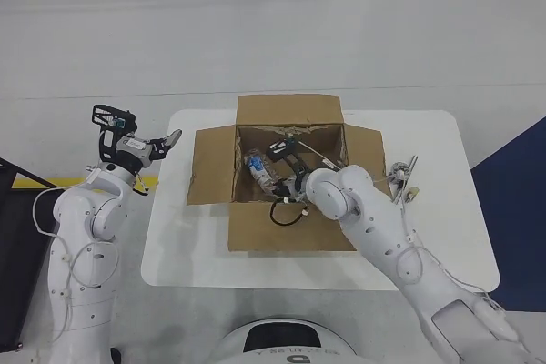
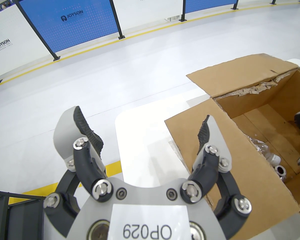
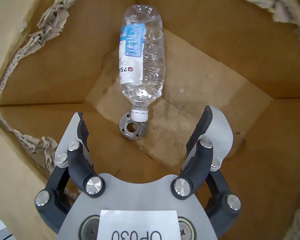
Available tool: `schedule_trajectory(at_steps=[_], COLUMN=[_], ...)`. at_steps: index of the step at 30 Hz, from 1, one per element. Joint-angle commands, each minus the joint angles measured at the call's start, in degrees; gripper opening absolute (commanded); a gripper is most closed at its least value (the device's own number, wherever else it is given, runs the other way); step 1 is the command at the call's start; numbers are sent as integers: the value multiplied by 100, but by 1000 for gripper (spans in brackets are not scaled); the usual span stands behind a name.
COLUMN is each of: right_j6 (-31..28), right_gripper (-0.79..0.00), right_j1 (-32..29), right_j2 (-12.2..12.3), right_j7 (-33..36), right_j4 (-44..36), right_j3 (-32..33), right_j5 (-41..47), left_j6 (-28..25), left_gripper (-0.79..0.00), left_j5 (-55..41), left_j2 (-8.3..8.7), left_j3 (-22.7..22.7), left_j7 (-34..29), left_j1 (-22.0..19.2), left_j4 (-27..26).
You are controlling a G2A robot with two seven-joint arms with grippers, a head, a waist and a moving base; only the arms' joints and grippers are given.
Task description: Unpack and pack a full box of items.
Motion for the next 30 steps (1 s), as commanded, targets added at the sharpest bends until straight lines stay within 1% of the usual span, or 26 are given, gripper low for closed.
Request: schedule_trajectory(at_steps=[1,7,9,13,16,17,18,19,21,22,24,27,30], right_j6=[8,9,107,272,262,261,237,230,240,249,259,183,82], right_gripper=[0,0,0,0,0,-34,-142,-416,-533,-650,-785,-785,-785], right_j1=[278,892,1062,1307,1483,1524,1565,1605,1679,1711,1762,1782,1760], right_j2=[-117,-468,-582,-791,-966,-1016,-1064,-1109,-1197,-1239,-1312,-1364,-1339], right_j7=[-45,-318,-404,-530,-587,-597,-588,-587,-554,-537,-529,-592,-657], right_j4=[443,1550,1881,2392,2823,2928,3029,3143,3349,3447,3623,3834,3869], right_j3=[-278,-839,-988,-1243,-1428,-1478,-1527,-1567,-1646,-1671,-1700,-1660,-1549], right_j5=[57,350,366,385,442,457,470,479,483,504,556,655,692], left_j6=[0,0,0,0,0,0,0,0,0,0,0,0,0], left_gripper=[0,0,0,0,0,0,0,0,0,0,0,0,0], left_j5=[0,0,0,0,0,0,0,0,0,0,0,0,0], left_j2=[0,0,0,0,0,0,0,0,0,0,0,0,0], left_j3=[0,0,0,0,0,0,0,0,0,0,0,0,0], left_j7=[0,0,0,0,0,0,0,0,0,0,0,0,0], left_j1=[0,0,0,0,0,0,0,0,0,0,0,0,0], left_j4=[0,0,0,0,0,0,0,0,0,0,0,0,0])
